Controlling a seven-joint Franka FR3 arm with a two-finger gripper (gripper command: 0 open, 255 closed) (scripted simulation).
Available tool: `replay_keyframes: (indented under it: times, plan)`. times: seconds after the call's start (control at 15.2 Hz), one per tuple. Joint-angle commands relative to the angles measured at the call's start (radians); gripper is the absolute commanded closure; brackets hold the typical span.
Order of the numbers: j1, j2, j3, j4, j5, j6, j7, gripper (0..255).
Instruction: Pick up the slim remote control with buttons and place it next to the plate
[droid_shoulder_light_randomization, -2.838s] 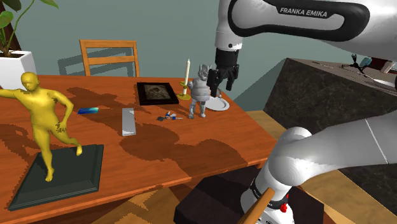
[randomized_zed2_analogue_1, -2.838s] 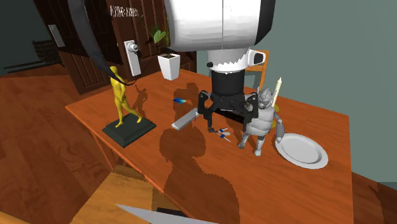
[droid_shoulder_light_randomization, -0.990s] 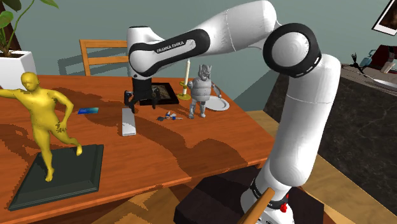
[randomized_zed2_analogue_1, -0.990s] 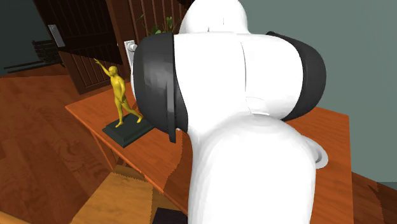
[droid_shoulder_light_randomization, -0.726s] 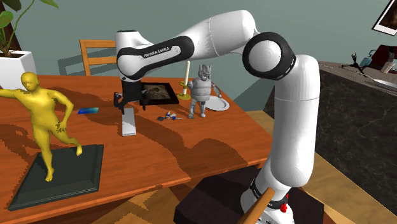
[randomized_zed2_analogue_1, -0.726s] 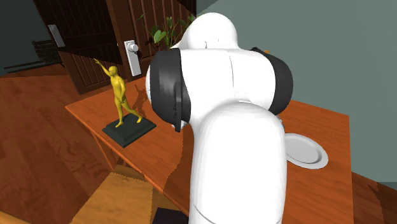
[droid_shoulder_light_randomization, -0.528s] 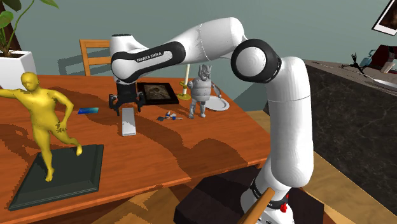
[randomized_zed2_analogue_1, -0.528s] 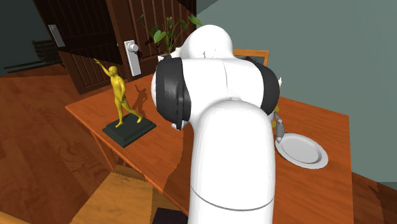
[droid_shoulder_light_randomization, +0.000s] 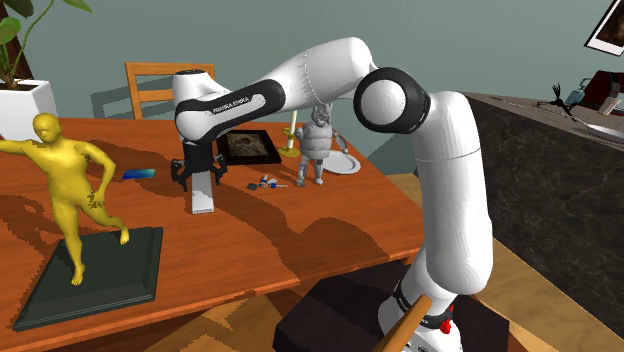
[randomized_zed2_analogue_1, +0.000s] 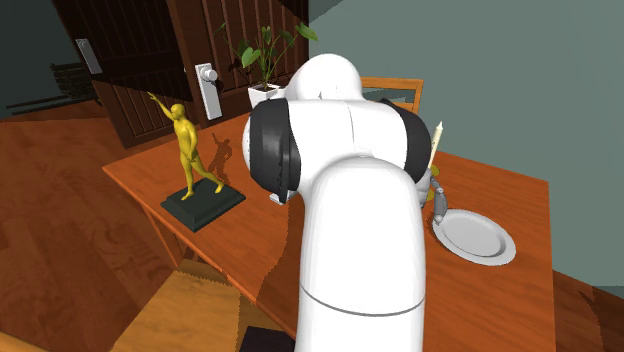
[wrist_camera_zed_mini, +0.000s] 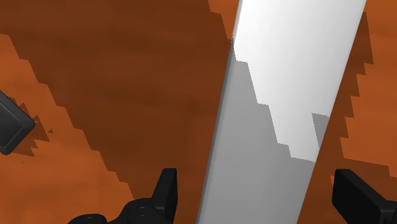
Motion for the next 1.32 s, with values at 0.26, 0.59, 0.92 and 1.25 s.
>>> replay_keyframes:
  times: [0.26, 0.59, 0.92, 1.25]
  plan:
    - [0.001, 0.004, 0.0, 0.001, -0.001, 0.003, 0.001, 0]
    - [0.001, 0.004, 0.0, 0.001, -0.001, 0.004, 0.001, 255]
    - [0.001, 0.005, -0.001, 0.002, -0.001, 0.003, 0.001, 255]
    - [0.0, -0.013, 0.002, 0.016, 0.004, -0.028, -0.003, 255]
